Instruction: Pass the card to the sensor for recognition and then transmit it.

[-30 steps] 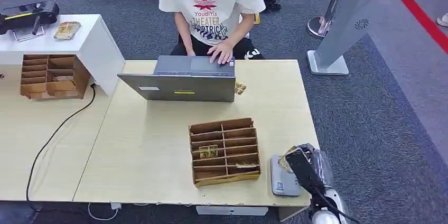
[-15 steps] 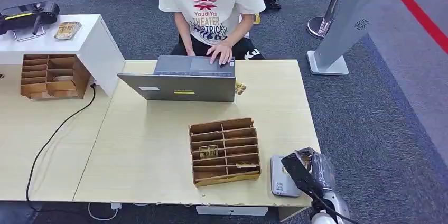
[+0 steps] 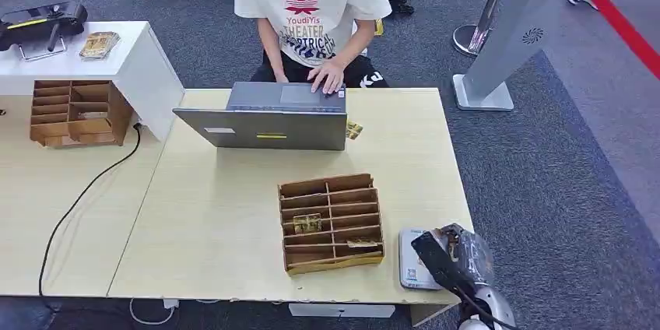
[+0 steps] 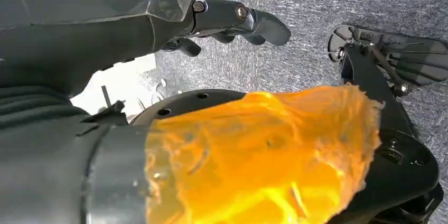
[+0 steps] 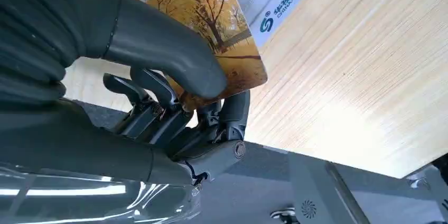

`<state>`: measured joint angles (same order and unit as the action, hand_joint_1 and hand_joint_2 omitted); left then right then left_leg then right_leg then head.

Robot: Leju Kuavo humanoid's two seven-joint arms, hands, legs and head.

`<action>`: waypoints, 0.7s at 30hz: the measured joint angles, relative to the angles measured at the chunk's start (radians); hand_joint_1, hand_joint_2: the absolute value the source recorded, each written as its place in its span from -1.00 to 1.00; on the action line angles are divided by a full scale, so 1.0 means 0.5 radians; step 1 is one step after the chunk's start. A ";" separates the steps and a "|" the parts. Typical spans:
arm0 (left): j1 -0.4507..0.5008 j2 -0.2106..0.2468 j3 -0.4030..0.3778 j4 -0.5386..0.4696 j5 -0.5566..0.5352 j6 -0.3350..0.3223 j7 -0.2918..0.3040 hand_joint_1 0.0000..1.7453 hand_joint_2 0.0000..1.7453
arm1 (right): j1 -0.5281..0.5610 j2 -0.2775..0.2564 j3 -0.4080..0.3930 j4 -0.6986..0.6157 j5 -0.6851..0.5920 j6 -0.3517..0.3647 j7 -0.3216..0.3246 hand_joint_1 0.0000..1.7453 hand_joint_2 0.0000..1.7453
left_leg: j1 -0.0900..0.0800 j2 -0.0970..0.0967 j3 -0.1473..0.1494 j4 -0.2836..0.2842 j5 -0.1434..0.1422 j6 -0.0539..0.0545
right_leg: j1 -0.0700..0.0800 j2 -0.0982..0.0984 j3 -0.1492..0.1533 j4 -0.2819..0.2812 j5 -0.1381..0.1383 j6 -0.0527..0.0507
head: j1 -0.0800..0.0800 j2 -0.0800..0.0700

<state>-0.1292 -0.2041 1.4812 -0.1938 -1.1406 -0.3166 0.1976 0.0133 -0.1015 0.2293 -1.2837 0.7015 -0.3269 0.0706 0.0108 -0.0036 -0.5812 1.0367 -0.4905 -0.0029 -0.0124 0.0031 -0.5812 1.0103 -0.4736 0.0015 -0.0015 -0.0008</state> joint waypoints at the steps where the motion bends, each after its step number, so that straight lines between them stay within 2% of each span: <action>1: 0.000 0.000 -0.001 0.000 0.000 0.000 0.000 -1.00 -1.00 | 0.000 0.000 0.005 0.000 0.000 0.000 0.000 1.00 1.00 | 0.000 0.000 0.000 0.000 0.000 0.000 | 0.000 0.000 0.000 0.000 0.000 0.000 | 0.001 0.000; 21: 0.000 0.000 -0.001 0.000 -0.003 -0.004 0.000 -1.00 -1.00 | 0.013 -0.018 0.072 -0.027 0.000 -0.001 0.000 1.00 1.00 | 0.000 0.000 0.000 0.000 0.000 0.000 | 0.000 0.000 0.000 0.000 0.000 0.000 | 0.001 0.000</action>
<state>-0.1293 -0.2041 1.4809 -0.1938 -1.1421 -0.3185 0.1976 0.0198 -0.1106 0.2651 -1.2974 0.7015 -0.3273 0.0706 0.0108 -0.0034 -0.5811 1.0367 -0.4905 -0.0029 -0.0124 0.0032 -0.5812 1.0103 -0.4736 0.0015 -0.0011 -0.0008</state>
